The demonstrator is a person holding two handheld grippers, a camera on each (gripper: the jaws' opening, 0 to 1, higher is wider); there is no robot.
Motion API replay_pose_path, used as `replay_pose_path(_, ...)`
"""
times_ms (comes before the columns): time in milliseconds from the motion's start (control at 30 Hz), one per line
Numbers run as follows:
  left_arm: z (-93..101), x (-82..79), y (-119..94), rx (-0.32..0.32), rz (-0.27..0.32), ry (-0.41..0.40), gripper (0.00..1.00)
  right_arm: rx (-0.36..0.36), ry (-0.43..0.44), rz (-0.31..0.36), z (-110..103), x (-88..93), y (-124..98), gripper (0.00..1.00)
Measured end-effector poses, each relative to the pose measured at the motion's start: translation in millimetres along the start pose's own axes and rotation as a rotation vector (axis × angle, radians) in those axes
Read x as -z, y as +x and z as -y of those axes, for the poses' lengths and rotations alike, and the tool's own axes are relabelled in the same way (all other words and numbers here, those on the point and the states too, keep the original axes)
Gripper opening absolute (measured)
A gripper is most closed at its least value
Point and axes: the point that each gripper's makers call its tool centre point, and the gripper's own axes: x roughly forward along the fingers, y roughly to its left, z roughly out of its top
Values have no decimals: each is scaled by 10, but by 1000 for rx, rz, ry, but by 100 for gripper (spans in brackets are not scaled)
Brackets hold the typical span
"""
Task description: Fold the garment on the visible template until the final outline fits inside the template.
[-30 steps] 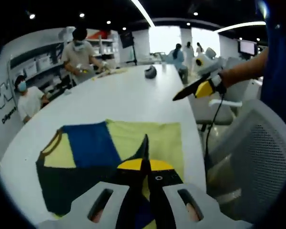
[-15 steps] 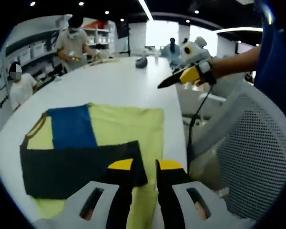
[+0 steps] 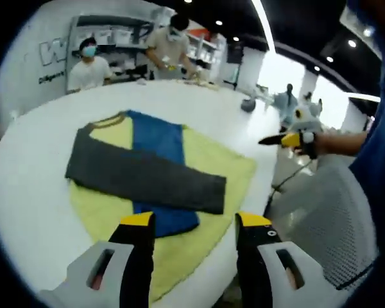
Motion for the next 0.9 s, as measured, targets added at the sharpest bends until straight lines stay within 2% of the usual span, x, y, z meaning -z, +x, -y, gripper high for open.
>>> replay_pose_path(33,-64,14,-59,-23,8,-36,46,-2,1,-3,0,10,0,69)
replay_pose_path(67,-227,50,-211,-96,34,-130,49,-10,9,-6,2,31,1,68)
replay_pose_path(100,-286,84,-266,-121,38,-164,52,-13,13,-7,-13,37,7,68)
replay_pose_path(133,-405,203,-374,-165,29,-237,57,-20,23,-18,-11,77,20,68)
replay_pose_path(167,-435,238,-393,-177,21,-245,65,-27,34,-18,-5,88,24,67)
replay_pose_path(200,-546,430,-485,-244,-40,-308,70,-35,45,-18,0,100,28,67)
replay_pose_path(267,-609,516,-576,-289,-42,-355,72,-41,48,-22,-17,106,33,65)
replay_pose_path(300,-590,505,-632,-283,-19,-427,70,-43,46,-25,-22,108,35,65)
replay_pose_path(400,-648,486,-709,-295,41,-483,65,-54,54,-28,-41,113,40,63)
replay_pose_path(500,-646,491,-707,-293,51,-523,62,-62,66,-37,-53,134,45,61)
replay_pose_path(567,-633,492,-707,-292,64,-560,56,-78,67,-65,-73,188,52,62)
replay_pose_path(600,-644,505,-709,-288,81,-615,53,-92,56,-88,-93,235,61,62)
replay_pose_path(667,-661,529,-701,-276,98,-675,49,-88,64,-104,-90,268,76,62)
replay_pose_path(700,-660,558,-680,-265,105,-750,49,-80,96,-115,-70,279,84,62)
replay_pose_path(767,-656,568,-665,-258,111,-796,53,-77,105,-120,-61,278,88,63)
replay_pose_path(800,-687,596,-639,-251,120,-848,53,-50,123,-172,-15,331,89,64)
replay_pose_path(833,-708,627,-617,-247,113,-843,53,-41,101,-222,6,382,88,66)
replay_pose_path(900,-704,666,-582,-240,89,-830,53,-62,60,-233,17,386,116,66)
